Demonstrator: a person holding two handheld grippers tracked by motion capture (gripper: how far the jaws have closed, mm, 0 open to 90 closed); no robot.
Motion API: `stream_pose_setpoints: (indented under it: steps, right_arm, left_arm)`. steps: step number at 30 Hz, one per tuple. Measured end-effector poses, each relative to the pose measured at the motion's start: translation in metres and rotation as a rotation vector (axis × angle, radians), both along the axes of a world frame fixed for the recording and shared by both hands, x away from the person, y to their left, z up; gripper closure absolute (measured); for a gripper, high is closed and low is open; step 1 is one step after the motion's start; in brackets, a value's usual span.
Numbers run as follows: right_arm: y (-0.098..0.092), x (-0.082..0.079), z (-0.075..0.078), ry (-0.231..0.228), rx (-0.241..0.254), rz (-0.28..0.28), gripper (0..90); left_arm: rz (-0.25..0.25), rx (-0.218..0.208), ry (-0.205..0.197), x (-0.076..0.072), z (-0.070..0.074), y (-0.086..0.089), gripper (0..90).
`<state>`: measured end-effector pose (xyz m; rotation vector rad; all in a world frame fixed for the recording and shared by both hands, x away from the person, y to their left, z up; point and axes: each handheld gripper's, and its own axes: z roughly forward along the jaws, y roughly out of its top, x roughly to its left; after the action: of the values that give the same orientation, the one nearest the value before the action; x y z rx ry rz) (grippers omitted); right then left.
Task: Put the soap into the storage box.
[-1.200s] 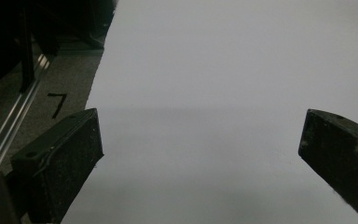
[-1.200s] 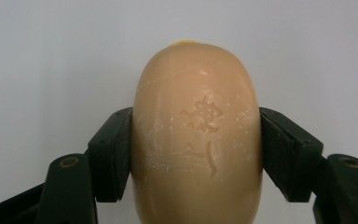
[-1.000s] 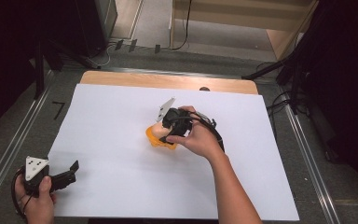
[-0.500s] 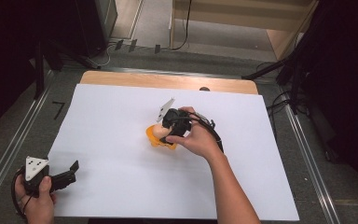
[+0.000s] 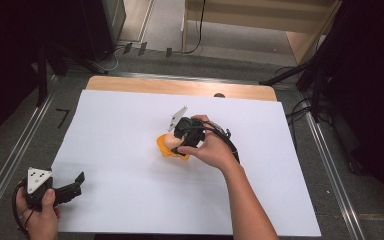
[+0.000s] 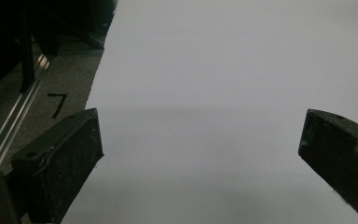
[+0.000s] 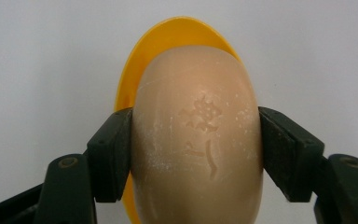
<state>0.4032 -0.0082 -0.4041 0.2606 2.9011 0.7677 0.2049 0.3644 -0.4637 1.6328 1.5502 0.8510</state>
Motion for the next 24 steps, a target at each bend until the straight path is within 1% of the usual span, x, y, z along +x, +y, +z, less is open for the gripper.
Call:
stream_pose_setpoints:
  steps: [2, 6, 7, 8, 9, 10, 12, 15, 16, 17, 18, 19, 24]
  right_arm:
    - [0.001, -0.002, 0.000, -0.013, -0.007, -0.006, 32.1]
    - [0.001, -0.004, 0.000, -0.011, -0.012, -0.009, 31.6]
    - [0.001, -0.004, 0.000, -0.011, -0.013, -0.013, 29.2]
    - [0.000, -0.004, 0.001, -0.015, 0.000, -0.022, 23.9]
    - [-0.001, -0.004, 0.003, -0.018, 0.017, -0.040, 25.1]
    - [-0.004, -0.003, 0.007, -0.007, 0.039, -0.038, 25.9]
    - [-0.005, -0.003, 0.008, -0.012, 0.038, -0.030, 26.3]
    - [-0.009, -0.005, 0.009, -0.014, 0.033, -0.034, 27.0]
    - [-0.010, -0.005, 0.009, -0.022, 0.044, -0.028, 27.4]
    - [-0.010, -0.005, 0.009, -0.022, 0.044, -0.028, 27.4]
    - [-0.013, -0.005, 0.012, -0.019, 0.054, -0.043, 27.8]
    - [-0.013, -0.005, 0.012, -0.019, 0.054, -0.043, 27.8]
    - [-0.028, -0.007, 0.017, -0.028, 0.088, -0.076, 27.3]
  left_arm:
    - [0.001, -0.001, 0.000, 0.000, 0.000, 0.000, 0.0]
    - [0.000, 0.000, 0.000, 0.000, 0.000, 0.000, 0.0]
    - [0.001, -0.001, 0.000, 0.000, 0.000, 0.000, 0.0]
    - [0.001, -0.001, 0.000, 0.000, 0.000, 0.000, 0.0]
    - [0.000, 0.000, 0.001, 0.000, 0.000, 0.000, 0.0]
    - [0.000, 0.000, 0.000, 0.000, 0.000, 0.000, 0.0]
    - [0.000, 0.000, 0.000, 0.000, 0.000, 0.000, 0.0]
    - [0.000, 0.000, 0.000, 0.000, 0.000, 0.000, 0.0]
    - [0.000, 0.000, 0.000, 0.000, 0.000, 0.000, 0.0]
    - [0.001, 0.000, 0.000, 0.000, 0.000, 0.000, 0.0]
    - [0.001, 0.000, 0.000, 0.000, 0.000, 0.000, 0.0]
    - [0.000, 0.001, -0.001, 0.000, 0.000, 0.000, 0.0]
    - [0.000, 0.002, 0.000, 0.000, 0.000, 0.000, 0.0]
